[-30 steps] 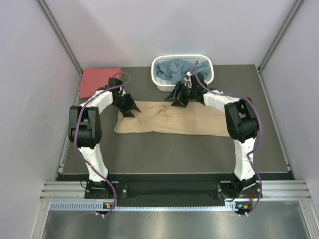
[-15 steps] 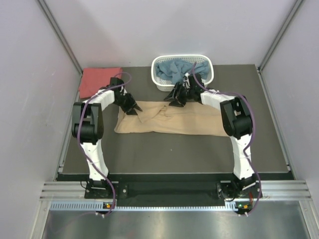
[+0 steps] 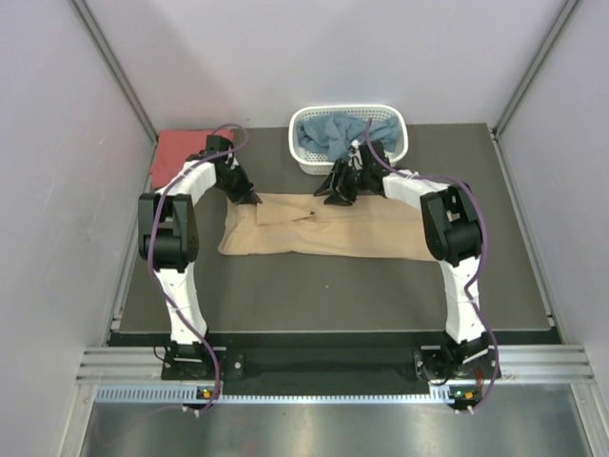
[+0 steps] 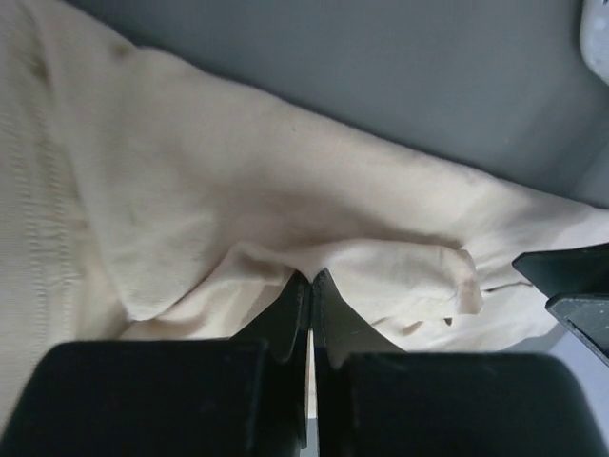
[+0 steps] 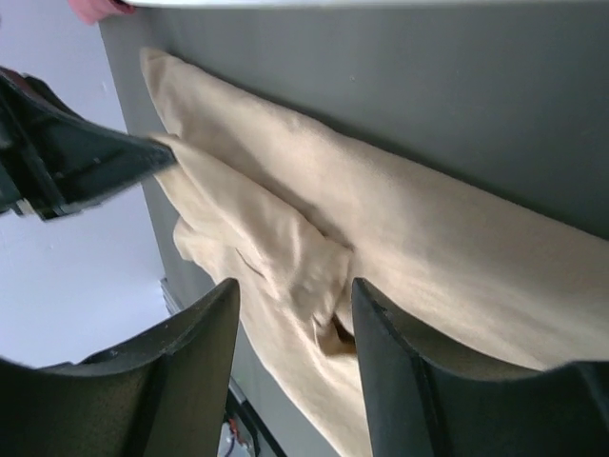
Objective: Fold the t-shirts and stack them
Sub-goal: Fold the tshirt
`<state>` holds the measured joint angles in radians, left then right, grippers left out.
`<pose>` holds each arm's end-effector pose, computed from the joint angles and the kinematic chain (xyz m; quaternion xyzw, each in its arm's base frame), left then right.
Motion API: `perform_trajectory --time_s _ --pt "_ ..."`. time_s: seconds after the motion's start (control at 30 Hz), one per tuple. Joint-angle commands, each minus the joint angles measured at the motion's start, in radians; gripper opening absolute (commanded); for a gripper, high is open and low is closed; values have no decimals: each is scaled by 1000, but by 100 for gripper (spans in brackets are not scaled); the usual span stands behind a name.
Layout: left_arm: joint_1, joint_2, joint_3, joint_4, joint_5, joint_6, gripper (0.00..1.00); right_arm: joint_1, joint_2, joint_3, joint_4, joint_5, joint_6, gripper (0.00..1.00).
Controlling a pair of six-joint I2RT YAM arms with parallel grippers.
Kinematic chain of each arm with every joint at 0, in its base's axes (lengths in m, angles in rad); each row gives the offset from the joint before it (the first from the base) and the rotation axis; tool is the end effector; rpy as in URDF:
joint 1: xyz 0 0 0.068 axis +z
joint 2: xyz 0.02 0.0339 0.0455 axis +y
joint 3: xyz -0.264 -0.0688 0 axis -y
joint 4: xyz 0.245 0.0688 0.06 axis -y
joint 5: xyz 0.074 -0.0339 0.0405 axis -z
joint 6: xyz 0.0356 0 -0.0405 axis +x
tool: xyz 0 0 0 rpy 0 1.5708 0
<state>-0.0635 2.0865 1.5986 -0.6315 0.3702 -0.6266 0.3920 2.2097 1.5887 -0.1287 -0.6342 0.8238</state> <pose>0.4398 -0.0409 0.1849 -0.2266 0.9317 -0.2432 0.1463 0.4418 0.2054 0.1617 0.0651 0.8776 0.4513 0.1480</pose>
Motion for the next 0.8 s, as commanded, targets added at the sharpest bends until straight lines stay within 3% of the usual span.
perform_trajectory --time_s 0.0,0.17,0.27,0.4,0.6,0.77 --pt "27 1 75 -49 -79 76 0 7 -2 45 -80 -1 -51 51" --pt "36 52 125 -105 -77 114 8 10 18 106 -150 14 -112 50" --pt "36 72 136 -115 -57 119 23 18 30 135 -193 16 -156 49" --pt "36 60 115 -120 -37 116 33 24 39 162 -229 11 -189 47" --pt "36 -22 61 -109 -57 117 32 48 44 160 -201 -2 -177 46" --pt "33 -109 8 -63 -39 88 26 61 45 157 -112 -16 -118 34"
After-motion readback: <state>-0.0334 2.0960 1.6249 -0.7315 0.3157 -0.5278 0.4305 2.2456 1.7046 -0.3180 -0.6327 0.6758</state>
